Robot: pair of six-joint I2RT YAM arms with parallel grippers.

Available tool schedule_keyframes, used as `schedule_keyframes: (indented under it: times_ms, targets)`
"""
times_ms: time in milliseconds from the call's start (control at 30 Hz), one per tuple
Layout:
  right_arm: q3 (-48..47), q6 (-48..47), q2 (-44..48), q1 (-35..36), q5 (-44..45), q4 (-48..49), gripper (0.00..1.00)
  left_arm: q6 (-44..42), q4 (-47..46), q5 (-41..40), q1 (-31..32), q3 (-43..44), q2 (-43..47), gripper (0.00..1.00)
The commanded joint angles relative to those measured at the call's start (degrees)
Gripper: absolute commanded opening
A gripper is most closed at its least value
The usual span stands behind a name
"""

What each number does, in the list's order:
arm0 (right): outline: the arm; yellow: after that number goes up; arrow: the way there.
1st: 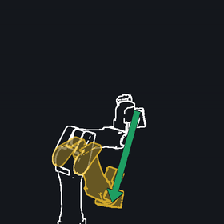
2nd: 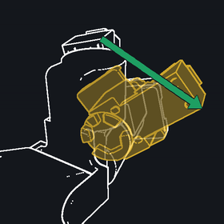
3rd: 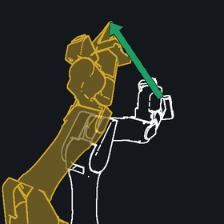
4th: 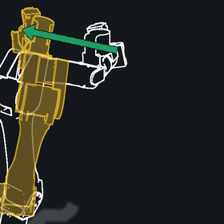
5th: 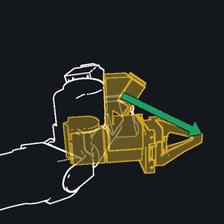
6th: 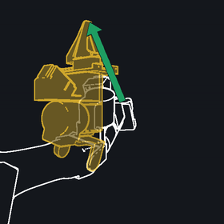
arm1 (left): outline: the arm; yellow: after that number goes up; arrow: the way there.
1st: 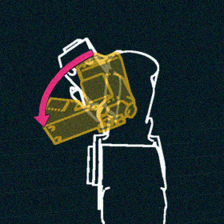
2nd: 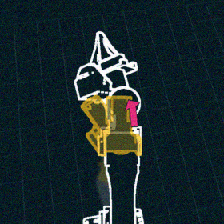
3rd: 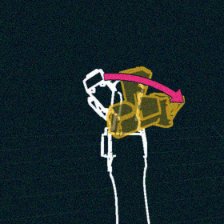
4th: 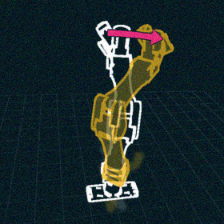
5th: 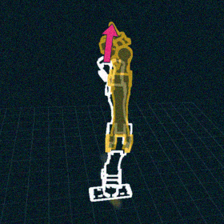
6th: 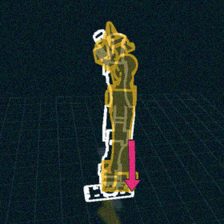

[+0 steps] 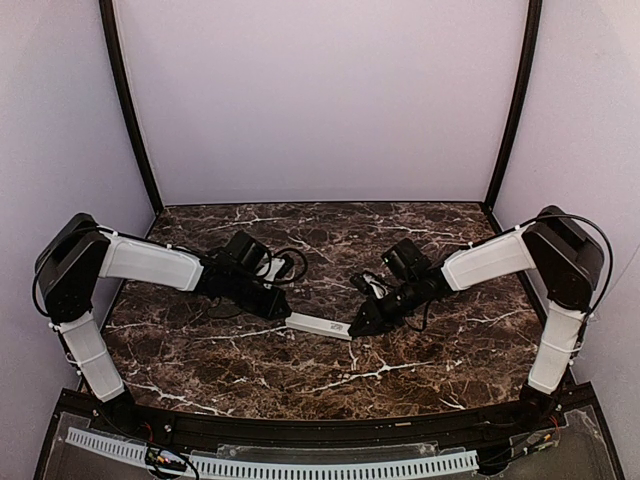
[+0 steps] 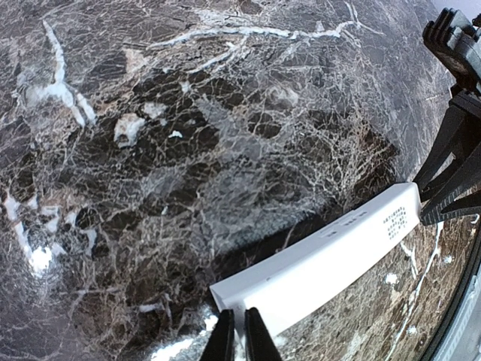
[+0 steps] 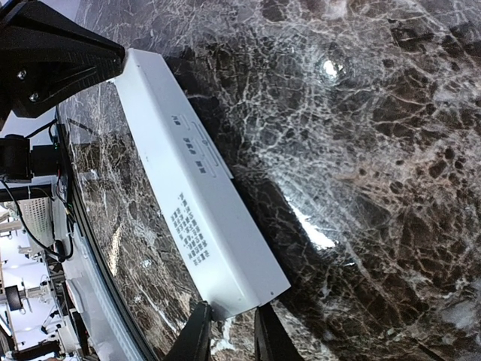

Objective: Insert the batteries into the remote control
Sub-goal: Load the battery cover onto the remote control without the battery cover.

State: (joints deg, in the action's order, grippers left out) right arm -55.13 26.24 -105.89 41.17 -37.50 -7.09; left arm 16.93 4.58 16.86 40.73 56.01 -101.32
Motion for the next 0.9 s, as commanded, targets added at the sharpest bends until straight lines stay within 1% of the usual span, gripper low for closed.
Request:
schedule_keyframes:
  times_ms: [0,333,633,867]
  targets:
    - [0.3,-0.1,-1.7,-0.2,0.6,2.5,0.19,-0.8,2.7,4.0,2.1,0.3,-1.8,0.05]
    - [-0.7,0.0,-2.5,-0.2,-1.0,3.5,0.21,0.6,0.9,8.1,3.6,-0.2,-2.7,0.05]
    - [-1.5,0.0,-3.2,-0.2,-1.3,3.9,0.22,1.0,0.1,11.5,4.9,-0.2,-3.6,0.05]
    - [-2.6,-0.1,-3.8,-0.3,-1.6,4.0,0.21,0.3,0.7,11.8,6.9,0.2,-5.1,0.04]
